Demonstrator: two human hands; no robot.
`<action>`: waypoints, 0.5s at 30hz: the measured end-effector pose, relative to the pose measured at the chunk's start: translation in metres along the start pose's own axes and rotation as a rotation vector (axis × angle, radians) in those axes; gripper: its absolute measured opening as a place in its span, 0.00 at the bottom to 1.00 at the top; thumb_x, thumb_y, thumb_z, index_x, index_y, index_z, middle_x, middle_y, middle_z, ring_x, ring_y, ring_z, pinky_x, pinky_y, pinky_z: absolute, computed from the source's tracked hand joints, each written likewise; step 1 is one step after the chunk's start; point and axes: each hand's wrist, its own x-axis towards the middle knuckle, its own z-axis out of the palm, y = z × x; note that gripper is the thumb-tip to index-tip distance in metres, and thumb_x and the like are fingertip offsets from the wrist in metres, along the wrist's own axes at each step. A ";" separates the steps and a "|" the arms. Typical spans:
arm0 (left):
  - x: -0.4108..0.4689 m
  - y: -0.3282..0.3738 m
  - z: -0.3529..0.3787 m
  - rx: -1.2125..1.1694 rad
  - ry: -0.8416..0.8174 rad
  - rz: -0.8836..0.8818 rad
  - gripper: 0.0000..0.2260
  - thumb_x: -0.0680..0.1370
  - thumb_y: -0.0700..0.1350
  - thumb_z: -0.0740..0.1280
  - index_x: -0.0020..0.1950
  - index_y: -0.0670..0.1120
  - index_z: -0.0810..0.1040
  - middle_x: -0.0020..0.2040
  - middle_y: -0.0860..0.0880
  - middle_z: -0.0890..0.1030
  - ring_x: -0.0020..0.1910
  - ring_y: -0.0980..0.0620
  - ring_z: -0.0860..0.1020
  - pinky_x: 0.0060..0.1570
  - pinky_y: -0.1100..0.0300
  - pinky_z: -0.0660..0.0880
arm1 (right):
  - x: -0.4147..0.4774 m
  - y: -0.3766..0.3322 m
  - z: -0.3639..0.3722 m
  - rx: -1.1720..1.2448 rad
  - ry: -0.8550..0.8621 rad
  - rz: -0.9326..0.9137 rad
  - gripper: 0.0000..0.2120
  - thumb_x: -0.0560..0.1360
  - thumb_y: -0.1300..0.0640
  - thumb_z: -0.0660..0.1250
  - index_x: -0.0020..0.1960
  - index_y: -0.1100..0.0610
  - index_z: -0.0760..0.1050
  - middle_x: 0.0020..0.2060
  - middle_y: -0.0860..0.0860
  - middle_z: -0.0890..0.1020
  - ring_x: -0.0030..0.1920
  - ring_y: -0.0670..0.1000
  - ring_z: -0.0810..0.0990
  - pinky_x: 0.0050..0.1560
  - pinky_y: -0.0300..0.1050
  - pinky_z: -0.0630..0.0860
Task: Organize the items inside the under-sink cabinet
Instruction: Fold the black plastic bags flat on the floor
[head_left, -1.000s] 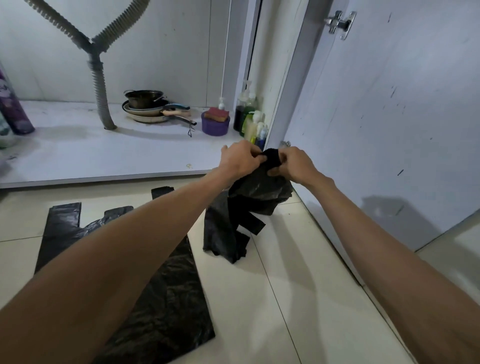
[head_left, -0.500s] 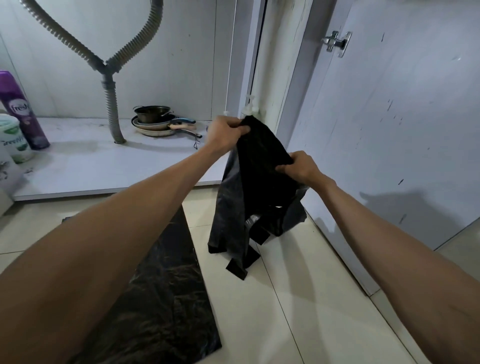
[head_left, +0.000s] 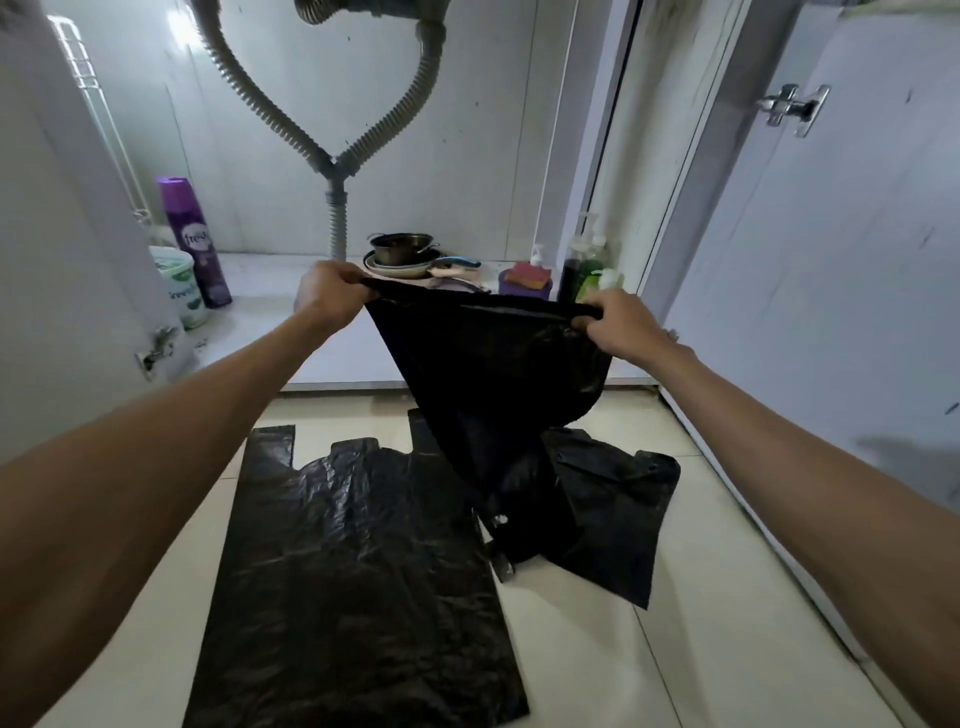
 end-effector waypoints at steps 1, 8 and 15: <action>0.001 -0.003 -0.010 0.005 0.017 -0.020 0.06 0.73 0.41 0.71 0.48 0.47 0.84 0.33 0.51 0.76 0.32 0.53 0.71 0.36 0.62 0.70 | 0.003 -0.012 0.000 -0.003 0.000 -0.029 0.05 0.78 0.58 0.66 0.52 0.54 0.80 0.43 0.54 0.81 0.42 0.55 0.78 0.39 0.44 0.68; 0.008 -0.025 -0.077 0.142 0.066 0.043 0.12 0.69 0.36 0.65 0.51 0.45 0.72 0.39 0.45 0.80 0.36 0.47 0.75 0.40 0.53 0.74 | 0.038 -0.099 0.023 -0.038 -0.106 -0.086 0.12 0.75 0.63 0.55 0.54 0.54 0.72 0.48 0.59 0.80 0.51 0.62 0.78 0.52 0.52 0.74; 0.008 -0.043 -0.097 0.411 -0.101 -0.028 0.15 0.75 0.39 0.59 0.62 0.41 0.68 0.58 0.37 0.76 0.56 0.39 0.74 0.59 0.48 0.72 | 0.047 -0.151 0.062 0.026 -0.249 -0.164 0.39 0.70 0.27 0.63 0.71 0.52 0.70 0.68 0.52 0.74 0.67 0.55 0.73 0.63 0.46 0.69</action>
